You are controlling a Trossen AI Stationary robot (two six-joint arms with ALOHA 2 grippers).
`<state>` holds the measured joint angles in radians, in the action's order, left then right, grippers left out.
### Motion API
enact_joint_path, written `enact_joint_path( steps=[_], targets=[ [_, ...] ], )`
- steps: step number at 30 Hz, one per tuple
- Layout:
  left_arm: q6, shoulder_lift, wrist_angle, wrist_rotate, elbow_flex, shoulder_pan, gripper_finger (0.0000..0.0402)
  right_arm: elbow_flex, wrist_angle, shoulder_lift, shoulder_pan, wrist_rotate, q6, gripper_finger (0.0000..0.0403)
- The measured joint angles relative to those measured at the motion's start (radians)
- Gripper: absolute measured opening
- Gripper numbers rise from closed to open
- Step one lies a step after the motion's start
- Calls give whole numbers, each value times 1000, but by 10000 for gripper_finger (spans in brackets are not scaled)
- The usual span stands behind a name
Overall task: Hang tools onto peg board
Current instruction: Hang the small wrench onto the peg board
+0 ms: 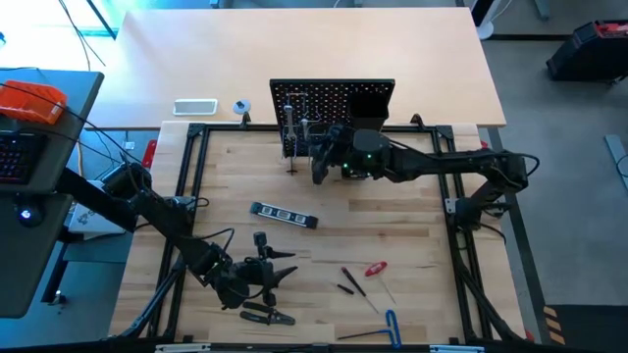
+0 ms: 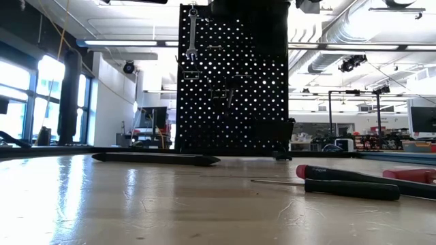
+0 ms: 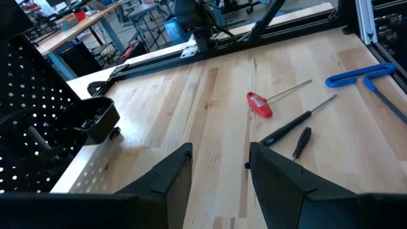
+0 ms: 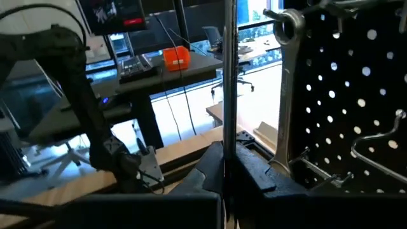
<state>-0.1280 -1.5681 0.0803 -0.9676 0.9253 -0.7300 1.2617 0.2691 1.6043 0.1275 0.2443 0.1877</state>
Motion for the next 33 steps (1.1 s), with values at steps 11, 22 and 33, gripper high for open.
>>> enact_joint_path(
  steps=[11,22,33],
  targets=[
    [0,0,2,0,0,0,146,0,56,56,17,2,122,5],
    [7,0,13,24,0,0,146,0,131,87,18,37,120,5],
    [34,0,30,34,0,0,146,0,131,87,33,36,153,5]
  ],
)
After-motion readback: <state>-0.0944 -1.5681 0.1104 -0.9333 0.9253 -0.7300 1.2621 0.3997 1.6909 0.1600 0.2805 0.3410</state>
